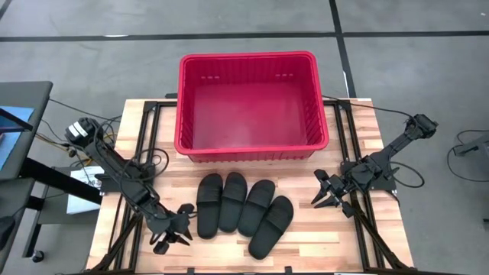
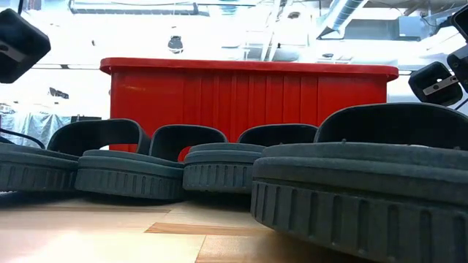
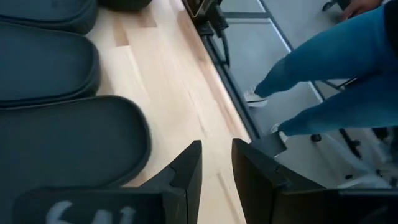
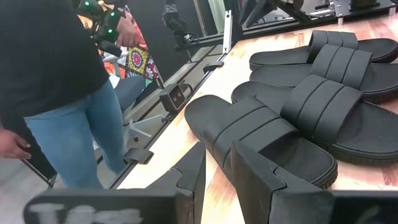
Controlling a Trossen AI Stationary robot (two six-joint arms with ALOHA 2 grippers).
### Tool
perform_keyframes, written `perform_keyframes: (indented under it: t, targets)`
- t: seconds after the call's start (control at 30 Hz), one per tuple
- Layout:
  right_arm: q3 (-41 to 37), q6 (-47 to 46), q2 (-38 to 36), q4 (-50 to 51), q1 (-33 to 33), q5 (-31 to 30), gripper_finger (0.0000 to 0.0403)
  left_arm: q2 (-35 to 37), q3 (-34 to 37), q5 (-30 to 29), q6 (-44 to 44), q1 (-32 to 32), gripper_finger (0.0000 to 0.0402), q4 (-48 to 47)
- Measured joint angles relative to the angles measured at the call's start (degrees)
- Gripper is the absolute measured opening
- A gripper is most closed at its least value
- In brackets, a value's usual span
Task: Pick and place slides into bin
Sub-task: Put the black slide into the red container
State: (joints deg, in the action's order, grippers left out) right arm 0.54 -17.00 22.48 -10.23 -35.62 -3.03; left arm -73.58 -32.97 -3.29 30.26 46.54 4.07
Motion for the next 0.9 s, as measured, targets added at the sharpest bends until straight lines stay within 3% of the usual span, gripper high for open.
perform_keyframes:
  t: [0.33,0.57,0.73,0.9]
  targets:
    - [0.0,0.0,0.0,0.0,0.0,0.0,0.0067,-3.4,0.0,-0.5,4.8,-1.3,0.0080,6.3]
    - [0.0,0.0,0.0,0.0,0.0,0.0,0.0067,-5.5,0.0,-0.8,5.8,-2.0,0.0123,15.8]
    - [0.0,0.0,0.0,0.0,0.0,0.0,0.0067,-6.8,0.0,-4.3,6.2,-1.9,0.0158,18.6]
    - [0.0,0.0,0.0,0.0,0.0,0.0,0.0067,-7.2,0.0,-9.7,6.0,-1.1,0.0168,17.5]
